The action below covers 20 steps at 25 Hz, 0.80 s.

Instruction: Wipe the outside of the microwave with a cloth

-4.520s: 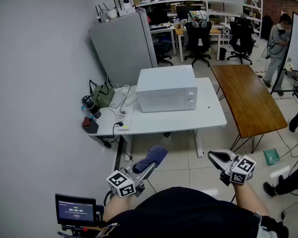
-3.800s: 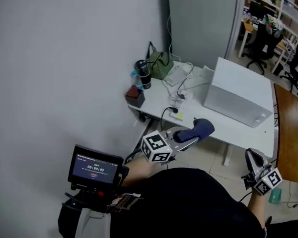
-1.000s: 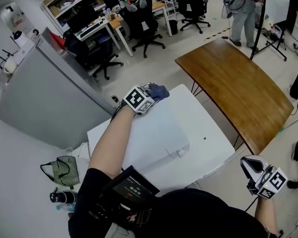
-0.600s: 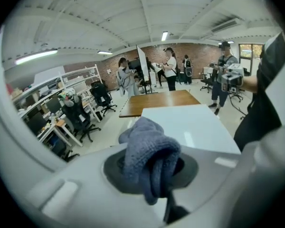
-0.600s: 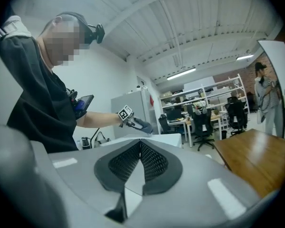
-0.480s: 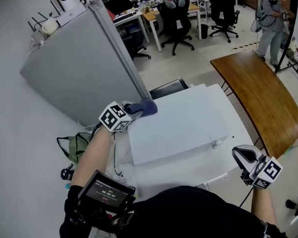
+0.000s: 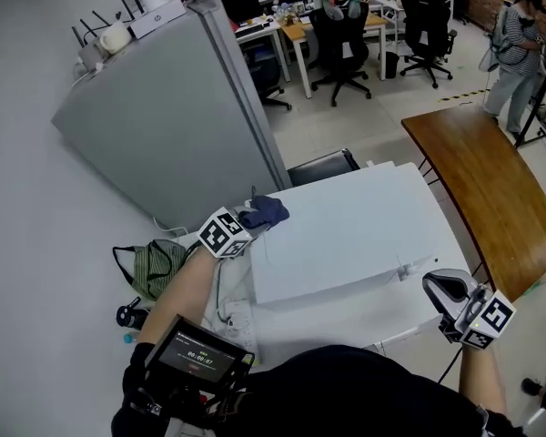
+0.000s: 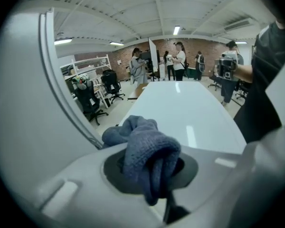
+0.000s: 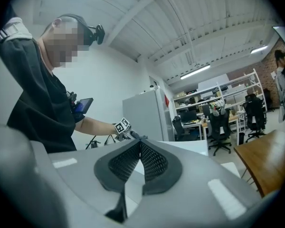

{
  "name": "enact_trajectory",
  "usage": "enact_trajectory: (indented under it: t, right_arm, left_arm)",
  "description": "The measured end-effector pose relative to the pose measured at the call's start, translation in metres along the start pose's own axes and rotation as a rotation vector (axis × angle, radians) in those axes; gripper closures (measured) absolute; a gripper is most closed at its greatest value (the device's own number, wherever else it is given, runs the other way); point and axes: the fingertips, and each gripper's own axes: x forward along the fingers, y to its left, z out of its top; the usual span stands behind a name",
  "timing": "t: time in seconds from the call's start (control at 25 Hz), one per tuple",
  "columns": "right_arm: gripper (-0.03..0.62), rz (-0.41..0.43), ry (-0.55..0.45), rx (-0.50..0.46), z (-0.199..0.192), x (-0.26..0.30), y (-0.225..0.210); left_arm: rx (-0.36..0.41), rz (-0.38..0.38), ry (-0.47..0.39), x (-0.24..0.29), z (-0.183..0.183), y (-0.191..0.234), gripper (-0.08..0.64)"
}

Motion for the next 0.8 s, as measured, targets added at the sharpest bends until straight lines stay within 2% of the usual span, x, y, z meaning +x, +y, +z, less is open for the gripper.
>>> enact_trajectory:
  t: [0.12, 0.36, 0.48, 0.64, 0.8]
  right_arm:
    - [0.586, -0.074, 0.003, 0.003, -0.002, -0.047, -0.029]
    - [0.586, -0.266, 0.006, 0.014, -0.004, -0.161, -0.083]
    - [0.586, -0.348, 0.002, 0.024, -0.006, -0.203, -0.092]
    - [0.586, -0.391, -0.01, 0.035, -0.007, -0.218, -0.085]
    - [0.586, -0.315, -0.012, 0.014, 0.0, -0.179, -0.07]
  left_arm:
    - [0.043, -0.062, -0.019, 0.046, 0.054, -0.019, 0.502]
    - [0.169, -0.151, -0.053, 0.164, 0.196, -0.071, 0.502]
    - [0.211, -0.172, -0.053, 0.2, 0.241, -0.089, 0.502]
    - [0.248, -0.188, -0.078, 0.209, 0.258, -0.103, 0.502]
    - [0.222, -0.184, -0.13, 0.157, 0.232, -0.099, 0.501]
